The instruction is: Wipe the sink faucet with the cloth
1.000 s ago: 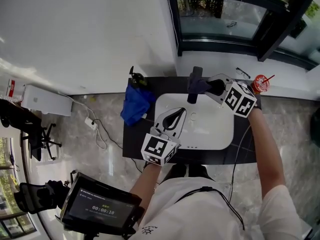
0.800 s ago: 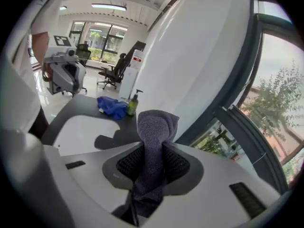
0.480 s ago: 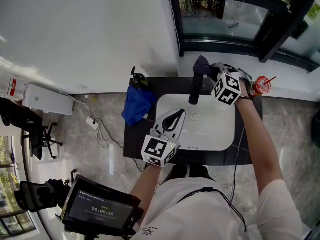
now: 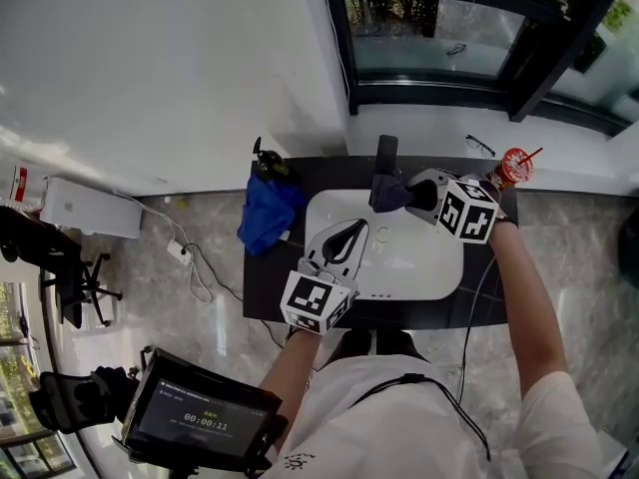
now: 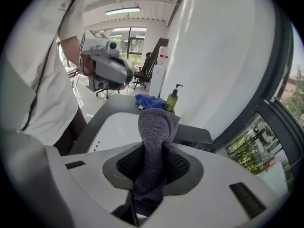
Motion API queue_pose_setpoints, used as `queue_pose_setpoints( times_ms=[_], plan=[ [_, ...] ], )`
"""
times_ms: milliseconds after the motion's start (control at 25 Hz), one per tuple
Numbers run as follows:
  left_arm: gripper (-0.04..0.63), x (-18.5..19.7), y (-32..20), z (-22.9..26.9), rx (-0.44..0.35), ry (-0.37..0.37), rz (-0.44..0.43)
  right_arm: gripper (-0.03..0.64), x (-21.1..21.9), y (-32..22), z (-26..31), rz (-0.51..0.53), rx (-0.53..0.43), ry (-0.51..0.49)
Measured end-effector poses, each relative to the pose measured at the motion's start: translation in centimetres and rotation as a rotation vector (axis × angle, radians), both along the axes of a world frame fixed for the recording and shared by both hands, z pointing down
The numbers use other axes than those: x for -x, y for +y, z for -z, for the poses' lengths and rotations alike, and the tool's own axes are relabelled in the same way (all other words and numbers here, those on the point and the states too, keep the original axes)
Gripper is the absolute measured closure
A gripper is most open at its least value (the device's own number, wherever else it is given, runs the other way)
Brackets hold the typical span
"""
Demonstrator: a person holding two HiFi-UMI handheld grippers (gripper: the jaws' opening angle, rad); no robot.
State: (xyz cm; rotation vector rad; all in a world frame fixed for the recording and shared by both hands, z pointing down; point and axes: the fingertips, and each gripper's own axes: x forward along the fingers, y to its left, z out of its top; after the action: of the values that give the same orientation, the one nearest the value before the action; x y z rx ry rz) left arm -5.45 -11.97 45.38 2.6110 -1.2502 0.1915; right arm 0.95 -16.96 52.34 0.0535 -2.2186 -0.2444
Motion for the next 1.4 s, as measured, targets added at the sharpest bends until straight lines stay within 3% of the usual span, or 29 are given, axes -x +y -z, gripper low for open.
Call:
queue_pose_setpoints(
  times_ms=[120, 400, 560, 720, 880, 1080, 1280, 1400],
  plan=[
    [0.595, -0.1, 0.2, -0.1, 0.003, -0.001, -0.004, 0.514, -0.5, -2.0, 2.5, -0.081, -0.035, -0.074],
    [0.595, 0.0, 0.8, -0.2, 0.005, -0.005, 0.000, 0.514, -1.1, -10.2, 5.5, -0.295, -0.257, -0.119],
    [0.595, 0.1, 1.2, -0.3, 0.010, -0.010, 0.006, 0.513, -1.0, -13.1, 2.8, -0.311, -0.371, 0.052],
    [0.595, 0.9, 1.2, -0.7, 0.017, -0.012, 0.022, 0.514, -0.8, -13.1, -0.6, -0.253, -0.400, 0.191],
    [0.595, 1.2, 1.5, -0.4, 0.011, -0.009, 0.028, 0.514, -0.5, -9.9, -0.8, -0.156, -0.333, 0.174],
    [0.595, 0.7, 1.3, -0.2, 0.004, -0.002, 0.016, 0.514, 0.7, -3.5, -1.1, 0.025, -0.134, 0.128],
    [0.595, 0.1, 1.2, -0.1, 0.000, 0.001, -0.002, 0.514, 1.9, 2.4, 0.2, 0.066, 0.101, -0.007],
    [0.595, 0.2, 1.1, -0.1, 0.001, -0.001, -0.001, 0.514, 2.0, 4.6, -0.2, 0.074, 0.222, -0.030]
  ],
)
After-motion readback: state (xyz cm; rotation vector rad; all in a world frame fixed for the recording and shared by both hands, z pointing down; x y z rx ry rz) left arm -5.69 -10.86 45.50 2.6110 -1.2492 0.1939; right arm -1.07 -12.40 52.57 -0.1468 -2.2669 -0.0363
